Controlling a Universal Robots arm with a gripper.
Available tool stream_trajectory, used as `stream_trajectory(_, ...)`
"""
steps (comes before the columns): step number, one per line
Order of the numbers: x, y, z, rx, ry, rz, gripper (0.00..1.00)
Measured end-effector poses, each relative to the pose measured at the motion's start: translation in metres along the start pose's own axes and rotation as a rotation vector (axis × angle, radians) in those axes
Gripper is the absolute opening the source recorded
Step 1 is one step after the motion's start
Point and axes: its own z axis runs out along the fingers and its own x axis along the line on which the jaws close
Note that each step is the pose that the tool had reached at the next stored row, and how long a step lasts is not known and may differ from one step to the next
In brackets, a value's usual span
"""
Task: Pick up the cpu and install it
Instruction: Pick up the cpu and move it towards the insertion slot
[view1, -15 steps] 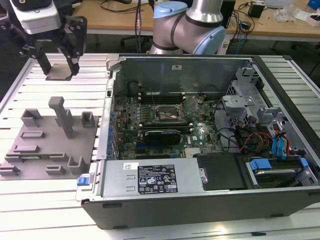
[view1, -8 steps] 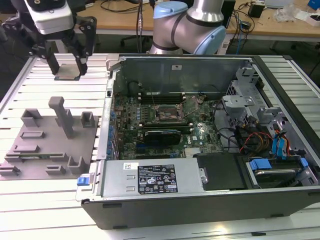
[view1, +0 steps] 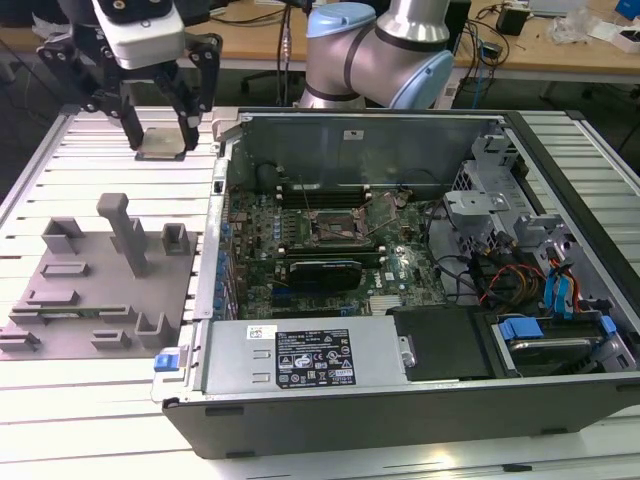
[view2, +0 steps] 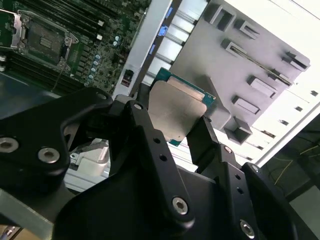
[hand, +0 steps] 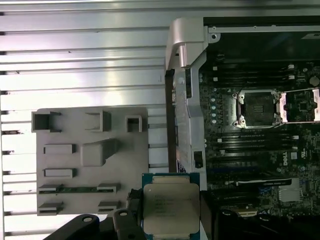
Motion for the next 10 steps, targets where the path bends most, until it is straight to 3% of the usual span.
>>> stream_trajectory(2,-0.0043,0.0002,0.0001,0.0,0.0,0.0,0.55)
stream_trajectory(5,-0.0171,0.0007,0.0006,-0.0001,-0.0001,0.0,0.55)
stream_trajectory(10,-0.0295,0.0013,0.001,0.0,0.0,0.0,0.55)
